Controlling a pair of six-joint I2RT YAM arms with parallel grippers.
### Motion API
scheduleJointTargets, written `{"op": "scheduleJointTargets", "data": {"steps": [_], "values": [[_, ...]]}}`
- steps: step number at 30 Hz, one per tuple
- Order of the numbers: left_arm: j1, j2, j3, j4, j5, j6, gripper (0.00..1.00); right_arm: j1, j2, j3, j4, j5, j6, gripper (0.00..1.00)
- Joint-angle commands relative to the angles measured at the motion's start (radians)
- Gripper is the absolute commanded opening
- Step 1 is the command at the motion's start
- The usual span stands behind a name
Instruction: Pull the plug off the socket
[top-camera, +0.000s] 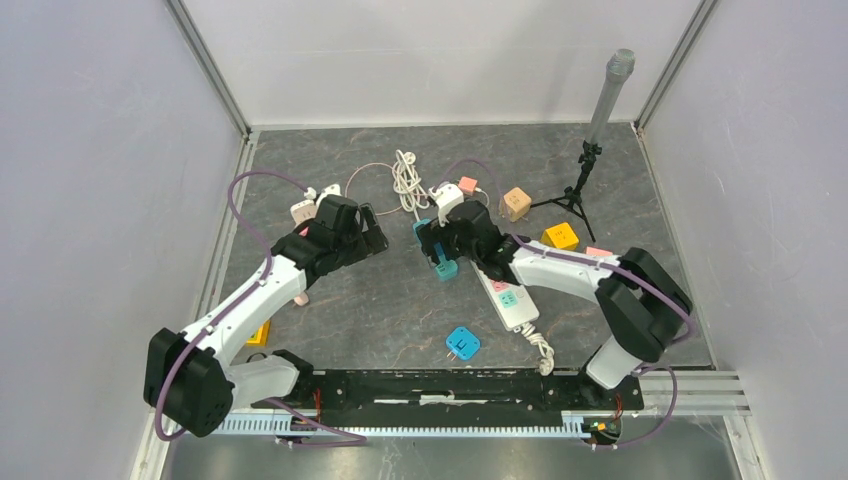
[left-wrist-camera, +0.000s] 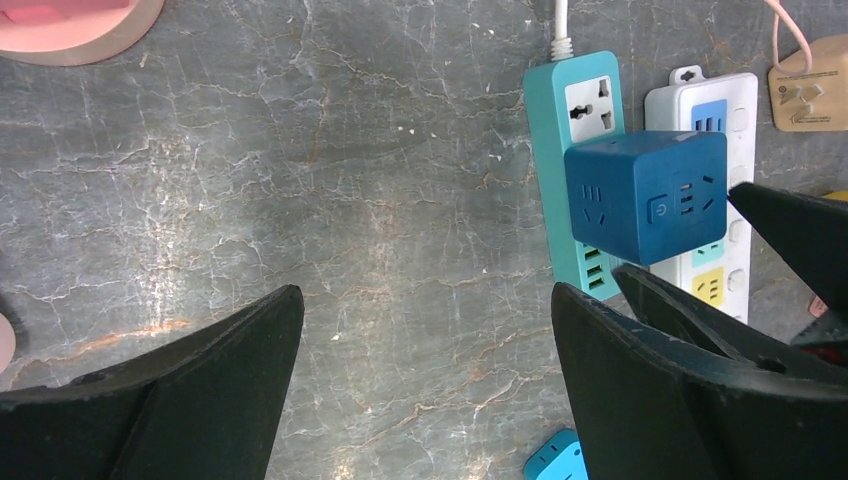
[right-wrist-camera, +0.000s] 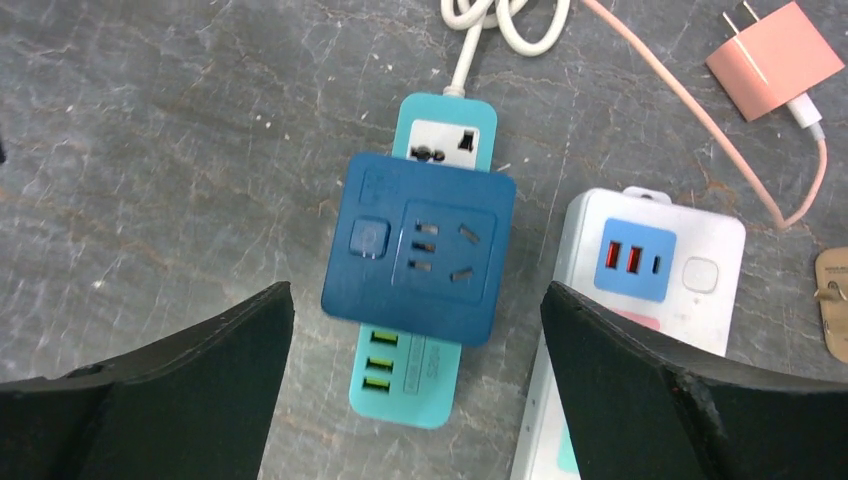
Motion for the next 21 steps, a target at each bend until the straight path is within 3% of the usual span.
{"op": "scheduleJointTargets", "data": {"steps": [1,4,9,12,15,21], "values": [[0.005,0.0,-0.004,0.049,-0.014,-0.039,1.0,0.022,0.072,0.104,-0.008,0.121,-0.006,0.95],[0.006,0.016,-0.002,0.075,0.002,-0.054,1.0,0.025,0.108,0.128,-0.004,0.127,-0.007,0.85],[0.007,0.064,0.0,0.143,0.034,-0.081,1.0,0.031,0.111,0.104,0.027,0.069,-0.006,0.55],[0.006,0.079,-0.021,0.219,0.006,-0.091,0.98,0.036,0.091,0.069,0.045,0.045,0.012,0.42],[0.007,0.089,-0.044,0.294,0.011,-0.093,0.96,0.048,0.061,0.02,0.071,0.002,0.039,0.35],[0.006,0.148,-0.099,0.438,0.101,-0.085,0.92,0.079,0.005,-0.047,0.108,-0.078,0.06,0.33]]}}
